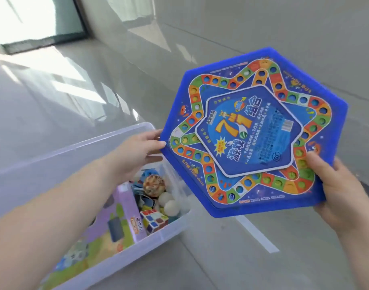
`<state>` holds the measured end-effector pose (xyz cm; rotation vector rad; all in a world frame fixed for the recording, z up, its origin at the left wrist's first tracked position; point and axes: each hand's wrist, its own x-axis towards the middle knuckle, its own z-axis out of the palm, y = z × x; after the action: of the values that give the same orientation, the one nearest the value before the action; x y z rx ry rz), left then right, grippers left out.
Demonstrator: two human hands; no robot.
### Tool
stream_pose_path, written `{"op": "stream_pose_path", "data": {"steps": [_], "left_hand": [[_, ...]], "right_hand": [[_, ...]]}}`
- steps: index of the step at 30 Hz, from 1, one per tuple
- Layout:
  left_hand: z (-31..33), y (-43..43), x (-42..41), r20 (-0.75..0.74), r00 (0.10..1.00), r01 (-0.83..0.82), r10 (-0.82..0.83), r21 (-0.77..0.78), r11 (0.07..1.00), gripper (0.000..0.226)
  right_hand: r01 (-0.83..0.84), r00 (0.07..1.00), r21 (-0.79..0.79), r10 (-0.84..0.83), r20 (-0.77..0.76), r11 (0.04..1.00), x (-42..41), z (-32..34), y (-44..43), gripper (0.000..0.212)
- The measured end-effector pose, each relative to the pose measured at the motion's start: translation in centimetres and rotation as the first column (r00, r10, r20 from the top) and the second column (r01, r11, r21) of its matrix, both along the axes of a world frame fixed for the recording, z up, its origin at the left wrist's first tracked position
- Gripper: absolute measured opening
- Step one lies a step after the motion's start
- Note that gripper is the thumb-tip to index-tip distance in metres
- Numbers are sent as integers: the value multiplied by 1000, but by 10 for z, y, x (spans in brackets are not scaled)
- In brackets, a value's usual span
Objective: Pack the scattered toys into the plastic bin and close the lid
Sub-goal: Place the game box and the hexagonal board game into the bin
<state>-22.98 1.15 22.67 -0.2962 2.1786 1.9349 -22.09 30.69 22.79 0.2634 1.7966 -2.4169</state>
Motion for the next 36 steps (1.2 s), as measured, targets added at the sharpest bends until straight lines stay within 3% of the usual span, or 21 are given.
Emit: {"op": "stream_pose_path", "data": {"steps": [2, 4, 7, 8, 9, 11, 13, 14, 16, 18, 21, 24, 26, 28, 30, 33, 34, 36], "left_hand": [[-7, -50, 17, 2, 1000, 20, -20, -206, 978, 31], [-26, -88, 35, 110, 992, 97, -56, -419, 903, 32], [-69, -127, 72, 252, 954, 296, -163, -698, 652, 48], [-81, -134, 84, 261, 942, 335, -211, -759, 557, 53], [-89, -139, 94, 245, 942, 332, -231, -787, 521, 56], [-96, -149, 105, 211, 970, 239, -123, -713, 659, 55], [-80, -161, 106, 209, 961, -62, 181, -474, 879, 44], [-69, -168, 106, 173, 927, -258, 333, -349, 901, 39], [-51, -189, 105, 25, 805, -573, 592, -224, 789, 36], [-38, -200, 101, -97, 753, -655, 651, -215, 725, 42], [-28, -201, 86, -195, 807, -590, 558, -322, 740, 50], [-25, -200, 66, -273, 903, -430, 333, -560, 708, 51], [-28, -199, 58, -222, 963, -268, 152, -819, 507, 60], [-36, -193, 55, -165, 984, -177, 64, -936, 305, 63], [-45, -187, 52, -173, 984, -179, 46, -953, 243, 61], [-54, -179, 52, -213, 975, -223, 66, -924, 312, 57], [-55, -178, 53, -231, 970, -242, 73, -913, 328, 58], [-56, -179, 55, -257, 963, -269, 83, -897, 352, 61]], "right_hand": [[-106, 994, 22, 107, -19, 994, -8, 7, -38, 37], [-182, 982, 45, 184, -42, 982, -14, 9, -73, 44], [-281, 959, 33, 283, -34, 959, -21, 3, -112, 21], [-321, 947, 36, 321, -22, 947, -22, 0, -123, 20], [-375, 927, 41, 376, -14, 926, -23, -5, -134, 27], [-499, 866, 63, 500, -6, 864, -24, -15, -155, 60], [-583, 812, 76, 583, 26, 809, -24, -28, -175, 80], [-629, 777, 75, 627, 46, 774, -23, -33, -185, 84], [-712, 702, 75, 706, 94, 698, -21, -41, -203, 79], [-765, 642, 53, 752, 149, 642, -20, -47, -218, 58], [-834, 544, 49, 804, 239, 549, -18, -57, -241, 37], [-905, 425, 210, 818, 388, 370, -6, -69, -266, 16], [-917, 382, 304, 785, 487, 258, -1, -78, -274, 6], [-927, 357, 309, 761, 542, 215, -1, -82, -276, 5], [-941, 326, 269, 753, 572, 203, -4, -81, -272, 6], [-951, 301, 249, 745, 596, 185, -3, -80, -270, 7], [-943, 323, 268, 744, 584, 199, -1, -78, -271, 11], [-867, 495, 332, 725, 479, 372, 0, -78, -275, 28]]}}
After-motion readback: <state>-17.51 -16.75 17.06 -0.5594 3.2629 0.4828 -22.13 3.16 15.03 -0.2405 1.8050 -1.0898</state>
